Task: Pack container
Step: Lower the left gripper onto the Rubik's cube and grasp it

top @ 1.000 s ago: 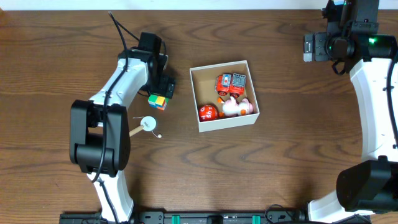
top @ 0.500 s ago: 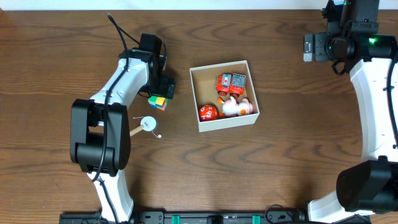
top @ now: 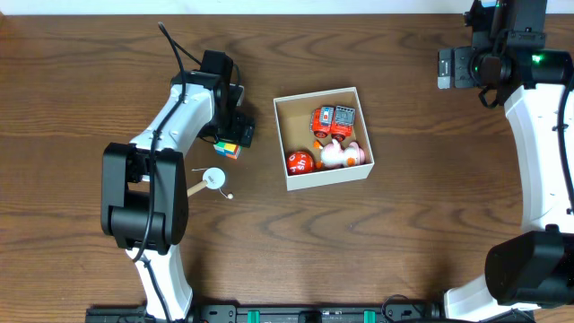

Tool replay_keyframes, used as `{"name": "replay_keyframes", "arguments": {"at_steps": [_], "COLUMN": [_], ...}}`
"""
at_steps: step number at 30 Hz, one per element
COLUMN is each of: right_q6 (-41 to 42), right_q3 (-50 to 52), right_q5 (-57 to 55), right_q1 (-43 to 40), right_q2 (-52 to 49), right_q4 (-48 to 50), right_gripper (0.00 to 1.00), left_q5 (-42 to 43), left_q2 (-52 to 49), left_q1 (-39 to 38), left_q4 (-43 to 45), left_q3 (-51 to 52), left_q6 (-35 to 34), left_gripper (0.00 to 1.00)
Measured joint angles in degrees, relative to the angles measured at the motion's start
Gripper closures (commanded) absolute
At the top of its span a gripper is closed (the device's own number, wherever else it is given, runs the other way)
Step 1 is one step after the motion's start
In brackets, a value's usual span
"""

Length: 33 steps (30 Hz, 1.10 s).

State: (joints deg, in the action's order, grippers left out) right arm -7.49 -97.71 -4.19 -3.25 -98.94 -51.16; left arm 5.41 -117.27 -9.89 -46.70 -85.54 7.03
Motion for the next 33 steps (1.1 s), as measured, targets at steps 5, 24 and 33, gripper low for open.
{"name": "replay_keyframes", "arguments": {"at_steps": [5, 24, 33], "right_q6": [0.0, 0.0, 0.0], "right_q3": [0.0, 0.0, 0.0], "right_q5": [0.0, 0.0, 0.0], "right_q1": [0.0, 0.0, 0.0], "right_q2": [0.0, 0.0, 0.0], "right_q4": [0.0, 0.0, 0.0], "right_gripper": [0.01, 0.01, 0.01], "left_q5": [1.3, 2.0, 2.0], "left_q2": [0.0, -0.8, -0.8], "left_q1": [0.0, 0.0, 0.0], "left_q4": [0.4, 2.3, 2.8], "left_q3": [0.2, 3.4, 3.4], "left_q6": [3.0, 5.0, 5.0], "left_gripper": [0.01, 0.25, 0.47]}}
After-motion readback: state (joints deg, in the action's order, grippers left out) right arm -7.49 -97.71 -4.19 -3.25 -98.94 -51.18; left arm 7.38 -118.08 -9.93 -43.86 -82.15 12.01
